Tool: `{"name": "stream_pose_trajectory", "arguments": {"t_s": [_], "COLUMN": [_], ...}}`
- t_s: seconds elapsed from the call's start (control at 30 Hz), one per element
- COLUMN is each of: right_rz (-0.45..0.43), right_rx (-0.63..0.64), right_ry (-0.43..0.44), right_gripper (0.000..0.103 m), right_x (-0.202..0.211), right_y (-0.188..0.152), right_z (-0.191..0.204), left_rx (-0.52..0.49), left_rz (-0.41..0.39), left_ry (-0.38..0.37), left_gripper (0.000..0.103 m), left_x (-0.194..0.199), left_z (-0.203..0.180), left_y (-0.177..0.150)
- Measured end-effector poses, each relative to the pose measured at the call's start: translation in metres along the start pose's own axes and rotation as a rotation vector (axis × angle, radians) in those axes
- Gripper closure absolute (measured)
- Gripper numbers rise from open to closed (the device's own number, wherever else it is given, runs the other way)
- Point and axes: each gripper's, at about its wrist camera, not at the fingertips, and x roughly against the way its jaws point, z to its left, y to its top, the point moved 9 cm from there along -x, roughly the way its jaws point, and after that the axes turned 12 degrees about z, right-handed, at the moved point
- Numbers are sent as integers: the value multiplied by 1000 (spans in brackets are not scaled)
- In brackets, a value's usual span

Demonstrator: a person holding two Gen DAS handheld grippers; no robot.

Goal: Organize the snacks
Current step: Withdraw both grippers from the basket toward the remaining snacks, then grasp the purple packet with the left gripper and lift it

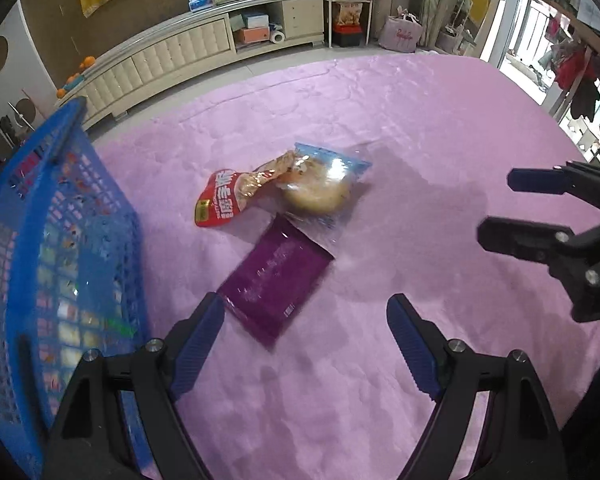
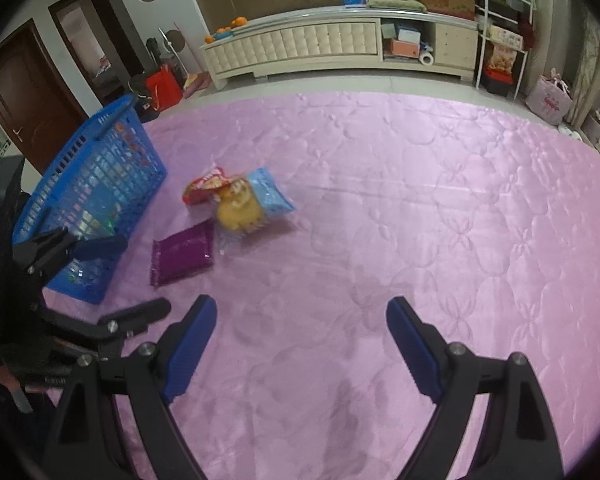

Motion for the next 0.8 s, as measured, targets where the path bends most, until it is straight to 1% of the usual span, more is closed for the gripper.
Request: {"name": "stream_pose_trajectory", "arguments": {"t_s": [0.07, 0.2, 0.27, 0.3, 0.4, 0.43, 0.5, 0.57, 0.63, 0.67, 0.7, 0.8], "right_rz": [11, 24, 22, 20, 16, 16, 16, 12, 11, 11, 12, 8], "right_rx": [2, 12, 23, 30, 29, 26, 22, 21, 21, 21, 20, 20], "right_ry": [4, 15, 11, 10, 18, 20, 22, 20, 16, 12, 9, 9], "right_gripper": [13, 13, 13, 13, 13, 13, 13, 13, 13, 13, 13, 13], "right_x": [-9, -19, -19, -19, -19, -19, -19, -18, -18, -18, -18, -16], "right_y": [1, 5, 5, 5, 3, 3, 3, 3, 4, 3, 3, 3], "right_z": [-4, -6, -5, -4, -4, -5, -7, -7, -8, -8, -9, -11], "left_rx": [4, 6, -17, -35, -116, -126, -123, -96, -79, -73, -66, -29], "left_rz": [-5, 20, 25, 29, 63, 49, 57, 67, 61, 60, 60, 60], "left_ry": [4, 1, 49, 45, 11, 7, -15, -55, -76, -77, -79, -99], "left_gripper": [21, 21, 21, 21, 21, 21, 21, 27, 39, 43, 50, 53], "left_x": [-7, -28, -34, -38, -48, -47, -49, -51, -49, -48, -46, -43], "left_z": [6, 16, 19, 20, 7, 6, 4, 3, 0, -1, -1, -3], "left_y": [6, 14, 18, 21, 21, 22, 22, 20, 16, 14, 12, 4]}}
